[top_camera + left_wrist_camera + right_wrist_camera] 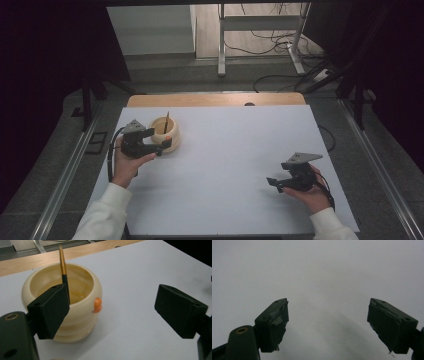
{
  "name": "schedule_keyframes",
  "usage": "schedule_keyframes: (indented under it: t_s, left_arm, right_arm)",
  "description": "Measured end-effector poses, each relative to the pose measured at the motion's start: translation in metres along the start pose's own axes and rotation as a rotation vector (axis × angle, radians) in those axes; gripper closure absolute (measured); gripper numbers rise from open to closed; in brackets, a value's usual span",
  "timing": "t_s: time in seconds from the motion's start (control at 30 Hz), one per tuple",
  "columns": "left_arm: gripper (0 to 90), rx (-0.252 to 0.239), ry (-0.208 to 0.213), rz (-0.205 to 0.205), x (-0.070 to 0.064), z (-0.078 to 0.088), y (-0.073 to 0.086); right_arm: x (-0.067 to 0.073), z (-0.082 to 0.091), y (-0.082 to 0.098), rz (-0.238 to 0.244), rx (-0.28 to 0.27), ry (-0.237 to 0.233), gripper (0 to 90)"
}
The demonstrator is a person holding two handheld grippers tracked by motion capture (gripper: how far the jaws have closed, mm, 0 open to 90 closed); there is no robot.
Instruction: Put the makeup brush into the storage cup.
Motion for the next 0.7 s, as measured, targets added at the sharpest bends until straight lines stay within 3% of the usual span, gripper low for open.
schedule_keyframes:
  t_s: [0.37, 0.7]
  left_arm:
    - [13.7, 0.038, -0.032, -0.015, -0.006, 0.015, 0.023]
    - [13.8, 0.062, -0.027, -0.043, -0.017, 0.026, 0.040]
  right_arm:
    - [0.002, 0.008, 0.002, -0.003, -0.011, 0.018, 18.0]
    - [0.002, 0.012, 0.003, -0.018, -0.021, 0.029, 17.9]
Point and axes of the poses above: each handheld gripper's, and its own axes: z roughly backward along the jaws, y roughly out of its underside, x roughly to its left, the point moved 2 cm from there along -z, roughly forward along the jaws, and after that the axes turned 9 degrees about -x, right-handed, at the moved point
